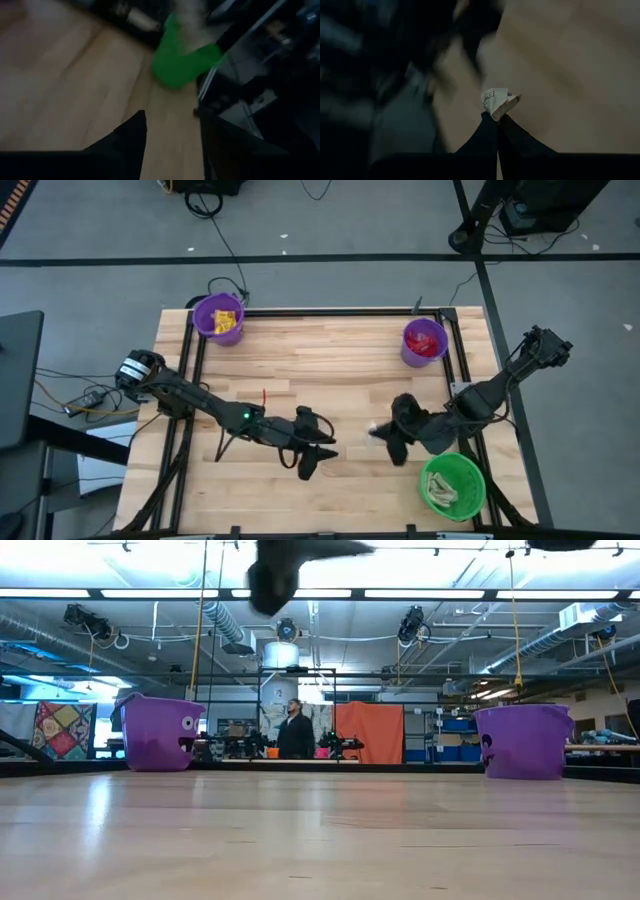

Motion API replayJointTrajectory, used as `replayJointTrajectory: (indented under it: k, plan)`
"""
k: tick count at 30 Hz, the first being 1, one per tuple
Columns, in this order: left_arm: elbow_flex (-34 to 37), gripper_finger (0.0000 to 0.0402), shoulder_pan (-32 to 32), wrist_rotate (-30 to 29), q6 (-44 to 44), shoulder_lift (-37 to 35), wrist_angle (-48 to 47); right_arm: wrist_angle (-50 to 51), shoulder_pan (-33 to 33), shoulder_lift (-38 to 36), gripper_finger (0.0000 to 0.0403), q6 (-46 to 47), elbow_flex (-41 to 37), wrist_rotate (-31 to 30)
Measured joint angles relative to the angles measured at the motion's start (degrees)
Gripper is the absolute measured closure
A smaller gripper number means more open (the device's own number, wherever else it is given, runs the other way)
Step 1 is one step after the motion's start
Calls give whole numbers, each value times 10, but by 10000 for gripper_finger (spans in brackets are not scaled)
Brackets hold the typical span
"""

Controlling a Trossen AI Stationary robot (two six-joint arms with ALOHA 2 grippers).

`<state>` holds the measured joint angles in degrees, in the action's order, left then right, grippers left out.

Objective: Sort candy by brand, put in halloween buckets
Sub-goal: Put the white chocolate bar into the green bucket

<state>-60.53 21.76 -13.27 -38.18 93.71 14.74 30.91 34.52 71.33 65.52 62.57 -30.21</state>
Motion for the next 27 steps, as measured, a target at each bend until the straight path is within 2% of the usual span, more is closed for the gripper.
replayJointTrajectory:
  k: [3, 9, 17, 23, 27]
  plan:
    - [0, 209, 0, 6, -53, -4, -66, 17, 24, -12, 396, 6, 0, 103]
    - [0, 209, 0, 13, -116, -4, -128, 57, 117, -32, 393, 96, 0, 192]
    - [0, 209, 0, 31, -129, -4, -138, 179, 219, -36, 385, 284, 0, 200]
    - [0, 209, -7, 53, -116, -4, -128, 283, 260, -27, 359, 382, 0, 227]
    - [0, 209, -18, 102, -131, -4, -117, 330, 274, -25, 329, 450, 0, 251]
